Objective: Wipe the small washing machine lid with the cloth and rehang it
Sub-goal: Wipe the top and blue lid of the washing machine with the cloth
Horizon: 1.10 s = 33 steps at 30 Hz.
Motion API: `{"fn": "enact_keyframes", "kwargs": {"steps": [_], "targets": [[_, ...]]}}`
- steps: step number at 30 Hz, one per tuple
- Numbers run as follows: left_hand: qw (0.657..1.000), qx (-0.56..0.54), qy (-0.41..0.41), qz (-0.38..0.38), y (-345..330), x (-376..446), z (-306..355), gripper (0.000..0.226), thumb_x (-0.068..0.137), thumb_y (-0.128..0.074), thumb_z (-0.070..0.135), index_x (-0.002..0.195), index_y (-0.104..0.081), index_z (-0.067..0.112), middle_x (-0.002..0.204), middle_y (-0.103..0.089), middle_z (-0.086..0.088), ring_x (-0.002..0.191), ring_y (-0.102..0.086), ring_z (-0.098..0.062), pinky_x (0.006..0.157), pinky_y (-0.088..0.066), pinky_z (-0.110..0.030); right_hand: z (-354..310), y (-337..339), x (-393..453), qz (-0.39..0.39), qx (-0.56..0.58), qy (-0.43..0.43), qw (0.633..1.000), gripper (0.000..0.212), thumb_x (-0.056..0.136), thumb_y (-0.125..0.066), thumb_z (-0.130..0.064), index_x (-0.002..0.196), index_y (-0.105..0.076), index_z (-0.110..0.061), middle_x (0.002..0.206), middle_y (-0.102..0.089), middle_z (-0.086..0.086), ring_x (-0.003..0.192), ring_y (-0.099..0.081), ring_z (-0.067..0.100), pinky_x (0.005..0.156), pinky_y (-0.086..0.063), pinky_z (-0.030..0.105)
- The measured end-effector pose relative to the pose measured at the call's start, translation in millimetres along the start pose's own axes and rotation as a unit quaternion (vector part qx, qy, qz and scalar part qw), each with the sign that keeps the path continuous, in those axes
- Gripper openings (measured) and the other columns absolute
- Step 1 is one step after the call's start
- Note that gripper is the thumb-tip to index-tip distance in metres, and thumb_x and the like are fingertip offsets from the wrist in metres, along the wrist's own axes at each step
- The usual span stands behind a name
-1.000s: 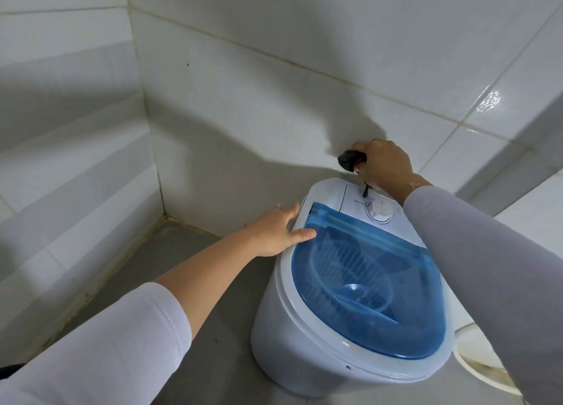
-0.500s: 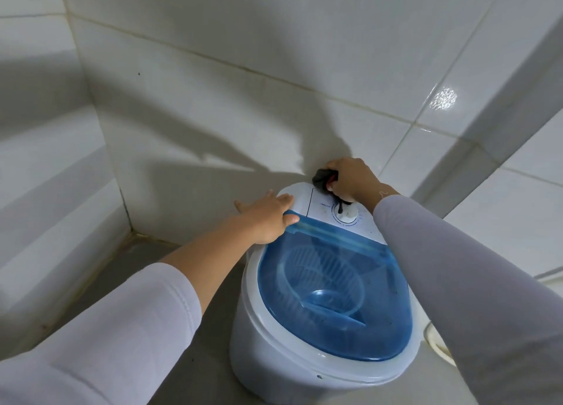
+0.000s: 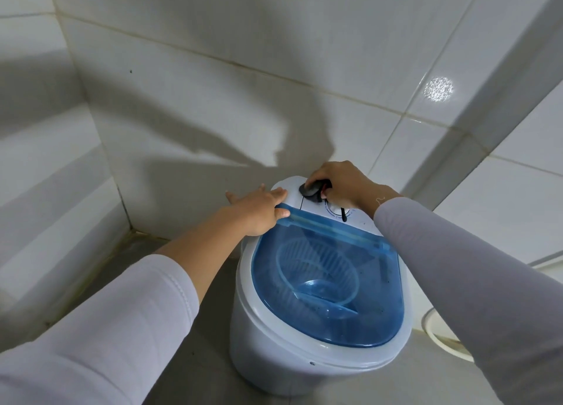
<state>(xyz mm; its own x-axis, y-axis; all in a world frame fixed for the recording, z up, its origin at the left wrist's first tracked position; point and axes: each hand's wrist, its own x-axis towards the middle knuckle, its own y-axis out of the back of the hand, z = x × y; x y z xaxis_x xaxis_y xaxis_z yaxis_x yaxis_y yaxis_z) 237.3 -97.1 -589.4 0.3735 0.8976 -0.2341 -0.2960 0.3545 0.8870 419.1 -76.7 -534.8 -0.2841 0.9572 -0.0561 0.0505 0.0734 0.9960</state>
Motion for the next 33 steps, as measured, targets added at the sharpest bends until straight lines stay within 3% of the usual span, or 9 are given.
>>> {"fn": "enact_keyframes", "kwargs": {"steps": [4, 7, 14, 17, 19, 21, 25, 31, 33], "targets": [[1.000, 0.001, 0.006, -0.002, 0.9, -2.9, 2.5, 0.044, 0.101, -0.030, 0.036, 0.144, -0.026, 0.027, 0.158, -0.022, -0.006, 0.150, 0.000, -0.020, 0.109, -0.002, -0.071, -4.0, 1.4, -8.7, -0.033, -0.023, 0.065, 0.997, 0.050, 0.077, -0.042, 0.007, 0.110, -0.068, -0.021, 0.118, -0.062, 0.006, 0.109, -0.055, 0.027, 0.097, -0.045, 0.036], [1.000, 0.006, 0.008, -0.005, 0.9, -3.9, 3.0, 0.044, 0.101, -0.029, 0.035, 0.145, -0.025, 0.027, 0.158, -0.022, -0.006, 0.150, 0.000, -0.021, 0.109, -0.002, -0.071, -5.6, 4.2, -13.0, -0.068, -0.041, 0.097, 0.992, 0.050, 0.076, -0.042, 0.010, 0.105, -0.071, -0.020, 0.115, -0.063, 0.003, 0.107, -0.056, 0.023, 0.091, -0.043, 0.025], [1.000, 0.017, 0.003, -0.004, 0.2, -2.4, 1.8, 0.039, 0.101, -0.030, 0.035, 0.138, -0.031, 0.026, 0.156, -0.027, -0.005, 0.149, -0.004, -0.022, 0.107, -0.001, -0.072, -8.2, 15.1, -11.9, -0.146, -0.068, 0.118, 0.980, 0.021, 0.075, -0.064, 0.002, 0.085, -0.074, -0.013, 0.091, -0.058, -0.004, 0.089, -0.057, 0.017, 0.072, -0.043, 0.017], [1.000, 0.018, 0.016, -0.002, 3.4, 1.7, 5.6, 0.029, 0.101, -0.030, 0.036, 0.122, -0.045, 0.022, 0.151, -0.036, -0.006, 0.150, -0.003, -0.020, 0.106, 0.000, -0.073, 2.9, 29.3, -11.5, -0.077, -0.008, 0.052, 0.996, 0.041, 0.073, -0.050, 0.014, 0.091, -0.072, -0.016, 0.105, -0.062, 0.000, 0.098, -0.056, 0.020, 0.079, -0.043, 0.023], [1.000, 0.016, 0.023, 0.014, 6.0, 5.2, 10.4, 0.036, 0.101, -0.030, 0.038, 0.128, -0.047, 0.021, 0.153, -0.035, -0.004, 0.150, -0.001, -0.017, 0.107, 0.001, -0.072, 18.9, 39.0, -13.0, 0.025, 0.046, 0.010, 0.999, 0.050, 0.071, -0.042, 0.017, 0.096, -0.070, -0.016, 0.113, -0.062, 0.002, 0.105, -0.055, 0.022, 0.082, -0.039, 0.021], [0.999, 0.016, 0.031, 0.031, 6.2, 10.3, 16.6, 0.045, 0.100, -0.030, 0.040, 0.141, -0.036, 0.023, 0.157, -0.025, -0.005, 0.149, 0.000, -0.017, 0.108, 0.001, -0.072, 33.3, 43.3, -13.6, 0.069, 0.051, -0.012, 0.996, 0.051, 0.073, -0.040, 0.016, 0.099, -0.069, -0.016, 0.116, -0.061, 0.005, 0.107, -0.055, 0.024, 0.087, -0.041, 0.024], [0.998, 0.031, 0.031, 0.033, 1.5, 24.0, 34.8, 0.056, 0.100, -0.031, 0.040, 0.151, -0.014, 0.024, 0.161, -0.011, 0.003, 0.149, 0.003, -0.018, 0.107, -0.003, -0.074, 36.2, 39.6, -14.0, 0.057, 0.068, -0.024, 0.996, 0.045, 0.076, -0.043, 0.011, 0.102, -0.070, -0.016, 0.114, -0.061, 0.006, 0.106, -0.056, 0.025, 0.095, -0.046, 0.033], [0.995, 0.072, 0.037, 0.053, -4.4, 35.9, 52.3, 0.056, 0.100, -0.032, 0.036, 0.151, -0.014, 0.022, 0.160, -0.011, 0.010, 0.149, 0.002, -0.018, 0.103, -0.005, -0.077, 31.5, 14.6, -2.8, 0.010, 0.055, 0.009, 0.998, 0.034, 0.078, -0.053, 0.003, 0.089, -0.074, -0.021, 0.084, -0.057, -0.011, 0.087, -0.057, 0.018, 0.081, -0.049, 0.028], [0.994, 0.088, 0.037, 0.058, -4.3, 36.7, 51.0, 0.056, 0.100, -0.033, 0.037, 0.151, -0.016, 0.023, 0.159, -0.014, 0.011, 0.149, -0.001, -0.018, 0.103, -0.007, -0.078, 36.2, 7.7, -2.3, 0.014, 0.056, 0.006, 0.998, 0.036, 0.079, -0.051, 0.004, 0.091, -0.073, -0.021, 0.089, -0.058, -0.007, 0.088, -0.058, 0.019, 0.081, -0.050, 0.031]]}}
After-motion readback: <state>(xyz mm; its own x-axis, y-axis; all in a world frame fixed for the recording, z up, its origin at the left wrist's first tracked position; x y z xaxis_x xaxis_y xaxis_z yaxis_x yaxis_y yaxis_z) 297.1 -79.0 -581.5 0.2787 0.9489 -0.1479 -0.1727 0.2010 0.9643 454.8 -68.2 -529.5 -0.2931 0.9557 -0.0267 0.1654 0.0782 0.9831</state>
